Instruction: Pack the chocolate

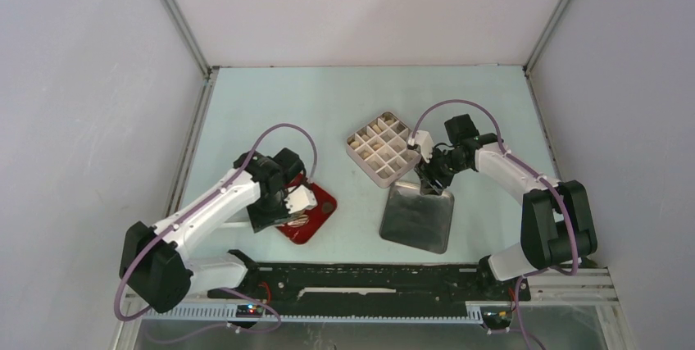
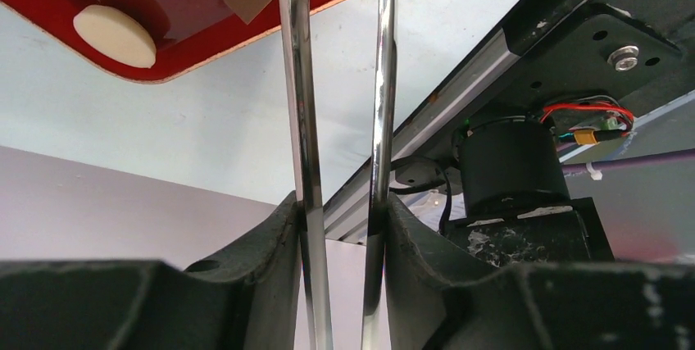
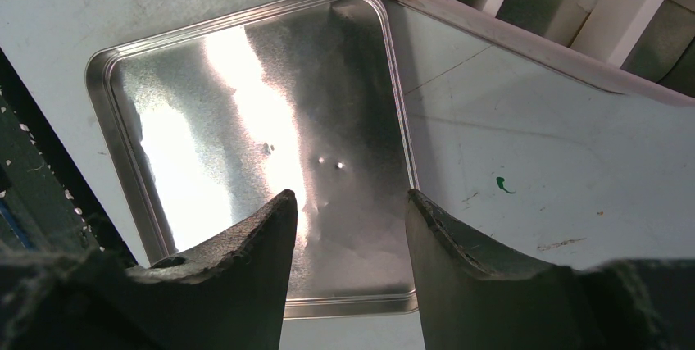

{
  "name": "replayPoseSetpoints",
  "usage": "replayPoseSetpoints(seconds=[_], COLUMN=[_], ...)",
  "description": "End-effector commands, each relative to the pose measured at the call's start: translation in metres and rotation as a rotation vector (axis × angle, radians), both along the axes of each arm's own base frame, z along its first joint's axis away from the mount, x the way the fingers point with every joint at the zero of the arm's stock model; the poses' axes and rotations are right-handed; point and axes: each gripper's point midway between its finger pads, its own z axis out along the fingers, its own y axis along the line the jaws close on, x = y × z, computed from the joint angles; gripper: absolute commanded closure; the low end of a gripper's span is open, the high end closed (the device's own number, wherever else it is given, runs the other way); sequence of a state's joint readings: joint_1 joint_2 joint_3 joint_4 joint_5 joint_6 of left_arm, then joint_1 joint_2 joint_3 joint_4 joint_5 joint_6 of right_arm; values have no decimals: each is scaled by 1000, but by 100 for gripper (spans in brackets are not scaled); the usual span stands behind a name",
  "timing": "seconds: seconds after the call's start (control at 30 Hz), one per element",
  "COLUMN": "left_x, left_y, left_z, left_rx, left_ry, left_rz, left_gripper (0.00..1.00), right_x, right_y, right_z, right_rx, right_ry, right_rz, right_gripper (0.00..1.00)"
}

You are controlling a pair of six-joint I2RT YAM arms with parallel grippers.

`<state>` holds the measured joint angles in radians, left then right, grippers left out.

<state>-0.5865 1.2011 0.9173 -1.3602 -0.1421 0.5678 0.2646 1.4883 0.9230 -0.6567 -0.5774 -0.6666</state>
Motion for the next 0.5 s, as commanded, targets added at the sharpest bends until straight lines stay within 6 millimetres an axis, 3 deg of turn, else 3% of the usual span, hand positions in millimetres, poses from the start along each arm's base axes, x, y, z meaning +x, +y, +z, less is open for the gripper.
replayPoseSetpoints(seconds=[0.0, 0.2, 0.33, 0.47], left_x=[-1, 18, 45, 75], left_y=[-5, -32, -57, -86], left_z=[5, 34, 54, 60], left_rx=[-27, -162, -256, -331], left_ry=[22, -55, -147, -185], left_rz=[-24, -44, -44, -45], left_gripper=[80, 89, 87, 87], right_x=[12, 13, 13, 14], right_y=[2, 2, 1, 1], right_z=[13, 12, 12, 12], right_rx=[6, 3, 2, 1], right_ry=[-53, -54, -55, -57], right_rz=[11, 12, 8, 4], right_gripper=[46, 46, 46, 47])
